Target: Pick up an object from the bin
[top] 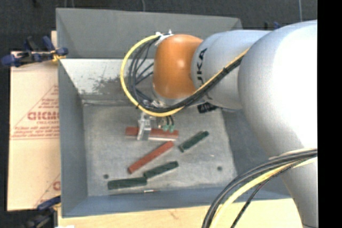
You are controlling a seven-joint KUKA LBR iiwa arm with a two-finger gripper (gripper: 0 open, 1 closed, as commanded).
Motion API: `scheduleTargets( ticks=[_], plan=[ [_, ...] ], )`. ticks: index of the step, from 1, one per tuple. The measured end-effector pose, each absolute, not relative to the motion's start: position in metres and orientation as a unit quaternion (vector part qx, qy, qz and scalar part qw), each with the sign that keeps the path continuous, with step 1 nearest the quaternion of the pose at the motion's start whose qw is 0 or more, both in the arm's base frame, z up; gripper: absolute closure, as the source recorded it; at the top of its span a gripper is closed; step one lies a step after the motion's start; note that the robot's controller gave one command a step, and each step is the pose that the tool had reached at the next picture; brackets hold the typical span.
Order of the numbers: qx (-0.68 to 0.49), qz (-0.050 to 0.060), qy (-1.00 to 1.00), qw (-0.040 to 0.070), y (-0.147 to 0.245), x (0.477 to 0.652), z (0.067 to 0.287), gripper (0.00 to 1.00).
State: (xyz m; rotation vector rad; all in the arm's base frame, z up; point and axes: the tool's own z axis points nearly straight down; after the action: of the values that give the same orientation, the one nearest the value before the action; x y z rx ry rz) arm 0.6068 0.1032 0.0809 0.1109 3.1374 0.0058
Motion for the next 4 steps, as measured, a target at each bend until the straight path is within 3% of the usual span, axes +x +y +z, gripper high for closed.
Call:
scheduleTargets(
  ticks=[2,4],
  plan=[
    [0.036,0.002,0.999,0.002,0.103,0.607,0.082,1.0],
    [0.036,0.001,0.999,-0.001,0.102,0.606,0.104,1.0]
  ],
)
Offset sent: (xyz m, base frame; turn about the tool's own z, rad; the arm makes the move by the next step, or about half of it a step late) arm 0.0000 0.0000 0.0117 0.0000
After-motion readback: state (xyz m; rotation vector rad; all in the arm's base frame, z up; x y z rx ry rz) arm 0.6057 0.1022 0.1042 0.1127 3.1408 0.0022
